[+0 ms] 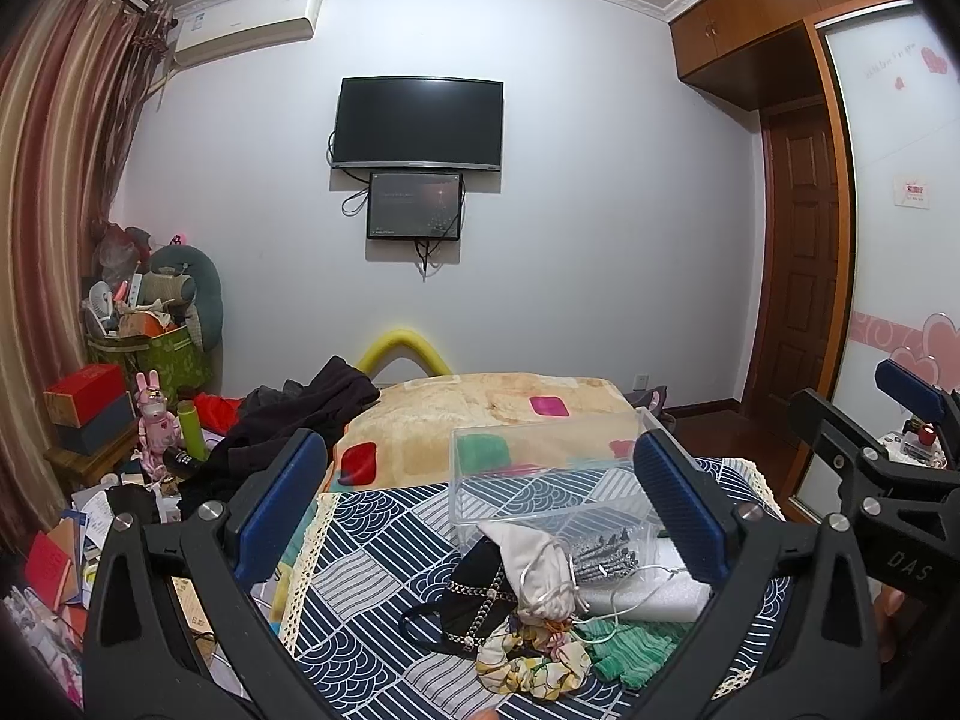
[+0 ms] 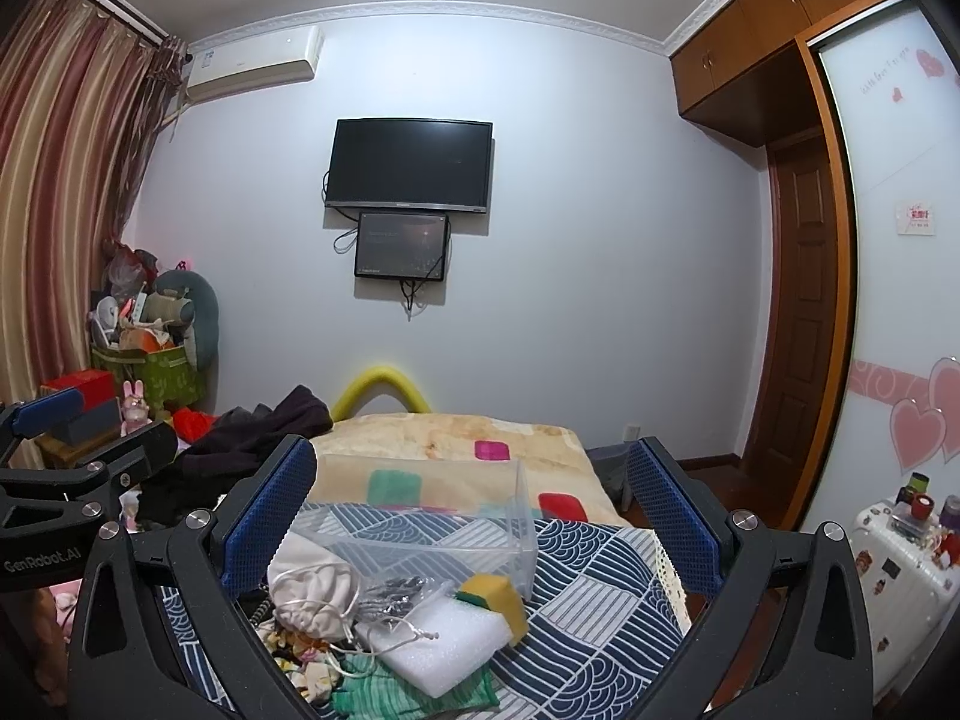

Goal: Organize soft objects

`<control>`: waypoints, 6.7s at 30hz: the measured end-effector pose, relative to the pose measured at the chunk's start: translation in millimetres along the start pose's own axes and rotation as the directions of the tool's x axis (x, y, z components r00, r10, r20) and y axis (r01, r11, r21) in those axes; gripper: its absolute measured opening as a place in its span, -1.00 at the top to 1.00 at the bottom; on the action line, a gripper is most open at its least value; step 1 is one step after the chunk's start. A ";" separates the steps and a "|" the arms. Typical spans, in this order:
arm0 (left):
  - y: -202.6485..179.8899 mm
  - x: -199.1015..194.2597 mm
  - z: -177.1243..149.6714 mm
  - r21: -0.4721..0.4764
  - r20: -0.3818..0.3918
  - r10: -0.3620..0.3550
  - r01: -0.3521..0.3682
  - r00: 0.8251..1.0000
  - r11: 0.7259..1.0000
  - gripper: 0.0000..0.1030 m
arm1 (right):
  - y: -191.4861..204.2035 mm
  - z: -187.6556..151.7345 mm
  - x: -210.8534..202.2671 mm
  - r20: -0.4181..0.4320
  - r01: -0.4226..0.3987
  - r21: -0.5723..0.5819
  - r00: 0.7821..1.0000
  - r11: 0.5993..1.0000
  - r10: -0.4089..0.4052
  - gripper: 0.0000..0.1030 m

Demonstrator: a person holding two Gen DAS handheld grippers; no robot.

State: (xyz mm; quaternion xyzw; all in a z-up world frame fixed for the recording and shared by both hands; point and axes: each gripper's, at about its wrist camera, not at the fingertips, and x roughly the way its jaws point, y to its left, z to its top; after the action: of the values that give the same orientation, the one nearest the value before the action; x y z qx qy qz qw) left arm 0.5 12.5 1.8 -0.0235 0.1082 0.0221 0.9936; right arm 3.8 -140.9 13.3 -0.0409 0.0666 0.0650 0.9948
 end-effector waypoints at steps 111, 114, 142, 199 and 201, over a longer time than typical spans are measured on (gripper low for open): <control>52.3 96.3 -79.4 -0.053 -0.415 -0.124 0.112 0.901 0.992 0.68 | -53.7 -90.2 106.2 -0.493 -0.168 0.124 0.845 0.978 0.207 -0.61; 52.1 92.7 -73.5 -0.033 -0.400 -0.118 0.114 0.909 0.993 0.68 | -49.3 -87.8 111.9 -0.494 -0.189 0.170 0.833 0.967 0.249 -0.61; 61.2 85.5 -40.4 -0.013 -0.322 -0.129 0.132 0.938 0.991 0.68 | 42.6 -103.4 151.1 -0.562 -0.340 -0.030 0.783 0.940 0.266 0.63; -29.2 252.2 -52.4 0.099 -0.483 -0.159 0.235 0.861 0.967 0.64 | -1.6 -59.4 205.2 -0.572 -0.168 -0.028 0.811 0.985 0.122 0.64; -32.8 253.0 -57.8 0.108 -0.484 -0.152 0.231 0.862 0.967 0.54 | -2.4 -58.8 206.9 -0.575 -0.163 -0.036 0.810 0.986 0.112 0.60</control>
State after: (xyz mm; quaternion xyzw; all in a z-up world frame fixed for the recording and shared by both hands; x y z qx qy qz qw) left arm 236.5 -13.4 -107.9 0.0419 0.3453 -0.0924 0.9330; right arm 200.0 -122.9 -73.1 -0.0953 0.3615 0.1243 0.9191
